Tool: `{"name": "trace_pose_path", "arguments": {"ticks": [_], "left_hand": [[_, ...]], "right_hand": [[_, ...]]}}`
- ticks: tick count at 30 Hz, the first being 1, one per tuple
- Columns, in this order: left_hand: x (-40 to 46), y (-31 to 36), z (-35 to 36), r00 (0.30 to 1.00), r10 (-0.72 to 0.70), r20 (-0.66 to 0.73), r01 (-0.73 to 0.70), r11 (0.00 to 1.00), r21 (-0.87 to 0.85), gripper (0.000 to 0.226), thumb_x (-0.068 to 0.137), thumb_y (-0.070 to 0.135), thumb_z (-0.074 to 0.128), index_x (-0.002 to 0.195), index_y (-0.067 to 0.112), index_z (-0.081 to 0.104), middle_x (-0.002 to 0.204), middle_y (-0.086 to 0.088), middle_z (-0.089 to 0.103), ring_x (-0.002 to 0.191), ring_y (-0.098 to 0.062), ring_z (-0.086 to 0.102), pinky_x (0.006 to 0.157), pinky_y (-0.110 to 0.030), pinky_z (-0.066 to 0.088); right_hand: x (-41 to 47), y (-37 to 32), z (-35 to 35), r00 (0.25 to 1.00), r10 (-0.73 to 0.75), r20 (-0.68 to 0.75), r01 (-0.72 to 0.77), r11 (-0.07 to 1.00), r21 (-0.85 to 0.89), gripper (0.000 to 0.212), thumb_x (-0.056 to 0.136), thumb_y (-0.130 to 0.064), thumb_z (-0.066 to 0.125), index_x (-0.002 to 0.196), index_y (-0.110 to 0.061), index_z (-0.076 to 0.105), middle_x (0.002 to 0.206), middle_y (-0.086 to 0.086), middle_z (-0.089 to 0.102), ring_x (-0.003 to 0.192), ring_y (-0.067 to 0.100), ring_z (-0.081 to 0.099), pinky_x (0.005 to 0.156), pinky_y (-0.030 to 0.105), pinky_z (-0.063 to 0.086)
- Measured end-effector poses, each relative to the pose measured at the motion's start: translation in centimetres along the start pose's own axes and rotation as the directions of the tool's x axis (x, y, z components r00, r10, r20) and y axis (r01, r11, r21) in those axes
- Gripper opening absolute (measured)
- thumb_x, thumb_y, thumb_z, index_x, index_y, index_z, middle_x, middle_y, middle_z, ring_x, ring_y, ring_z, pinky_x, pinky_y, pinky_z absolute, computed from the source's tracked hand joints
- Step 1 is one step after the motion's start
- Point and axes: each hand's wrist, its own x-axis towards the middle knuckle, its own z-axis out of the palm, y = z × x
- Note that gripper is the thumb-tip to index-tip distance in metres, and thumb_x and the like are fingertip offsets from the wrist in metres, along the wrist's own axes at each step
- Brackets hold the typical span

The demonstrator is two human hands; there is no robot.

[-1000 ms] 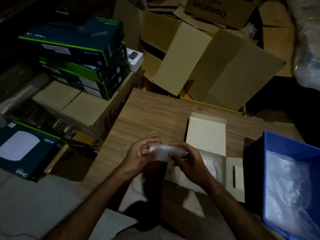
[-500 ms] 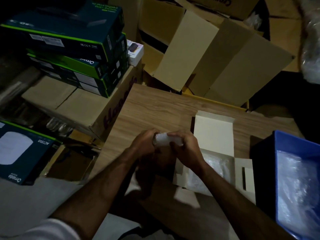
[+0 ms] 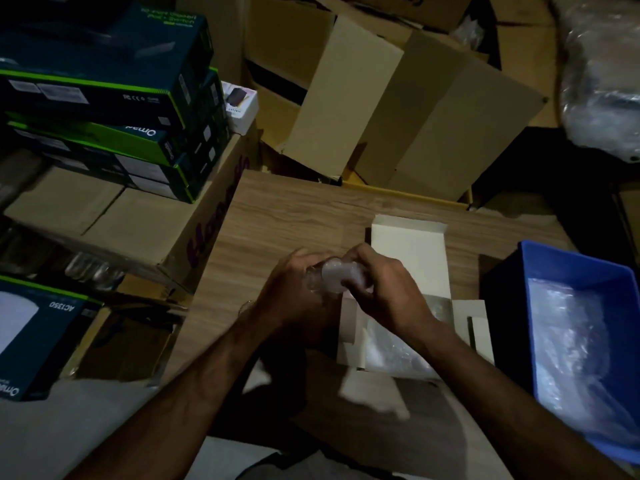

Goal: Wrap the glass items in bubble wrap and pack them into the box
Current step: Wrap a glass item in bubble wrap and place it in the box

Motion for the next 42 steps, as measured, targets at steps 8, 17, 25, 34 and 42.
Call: {"name": "trace_pose_path", "arguments": {"ticks": [8, 17, 25, 34, 42], "left_hand": [[-2.5, 6.2, -0.7, 0.997, -0.072, -0.038, 0.061, 0.966, -0.250, 0.050, 0.062, 0.030, 0.094, 0.105, 0.028, 0.068, 0.093, 0.013, 0.074, 0.085, -0.002, 0.072, 0.070, -0.030, 0.061], [-3.0, 8.1, 1.1, 0.989, -0.111, 0.098, 0.146, 0.850, -0.506, 0.055, 0.060, 0.008, 0.097, 0.107, 0.014, 0.070, 0.099, 0.000, 0.078, 0.093, -0.013, 0.075, 0.080, -0.026, 0.060], [-3.1, 9.6, 4.3, 0.955, -0.101, 0.279, 0.255, 0.761, -0.597, 0.067, 0.060, 0.014, 0.098, 0.121, 0.013, 0.069, 0.108, -0.007, 0.077, 0.102, -0.023, 0.074, 0.090, -0.046, 0.060], [-1.6, 8.5, 9.2, 0.962, 0.050, 0.268, 0.004, 0.980, -0.198, 0.062, 0.078, 0.027, 0.086, 0.134, 0.019, 0.061, 0.138, -0.004, 0.061, 0.126, -0.022, 0.058, 0.106, -0.041, 0.049], [-3.8, 5.4, 15.0, 0.959, 0.110, 0.260, -0.256, 0.727, 0.637, 0.071, 0.082, 0.033, 0.073, 0.145, 0.008, 0.050, 0.162, -0.025, 0.025, 0.148, -0.045, 0.027, 0.118, -0.058, 0.028]], "right_hand": [[-1.9, -0.8, -3.0, 0.984, -0.174, -0.025, 0.173, 0.984, -0.048, 0.011, 0.088, -0.023, 0.071, 0.095, -0.019, 0.079, 0.108, -0.001, 0.066, 0.087, 0.015, 0.064, 0.072, 0.034, 0.055], [-5.0, 0.7, -6.3, 0.910, -0.377, 0.173, 0.415, 0.821, -0.391, 0.042, 0.083, -0.010, 0.059, 0.116, -0.030, 0.075, 0.118, -0.008, 0.070, 0.108, 0.017, 0.058, 0.092, 0.039, 0.043], [-8.4, 4.8, -9.0, 0.940, -0.279, 0.195, 0.320, 0.920, -0.227, 0.028, 0.101, -0.042, 0.054, 0.124, -0.044, 0.068, 0.131, -0.027, 0.063, 0.118, 0.006, 0.048, 0.092, 0.032, 0.025], [-10.7, 10.9, -8.6, 0.987, -0.077, 0.141, 0.062, 0.992, 0.106, 0.020, 0.101, -0.025, 0.060, 0.108, -0.013, 0.074, 0.109, -0.005, 0.075, 0.103, 0.006, 0.064, 0.095, 0.025, 0.047], [-9.6, 15.2, -4.7, 0.940, 0.197, 0.280, -0.138, 0.966, -0.217, 0.014, 0.101, -0.027, 0.049, 0.105, -0.026, 0.063, 0.108, -0.002, 0.067, 0.111, 0.021, 0.053, 0.100, 0.045, 0.029]]}}
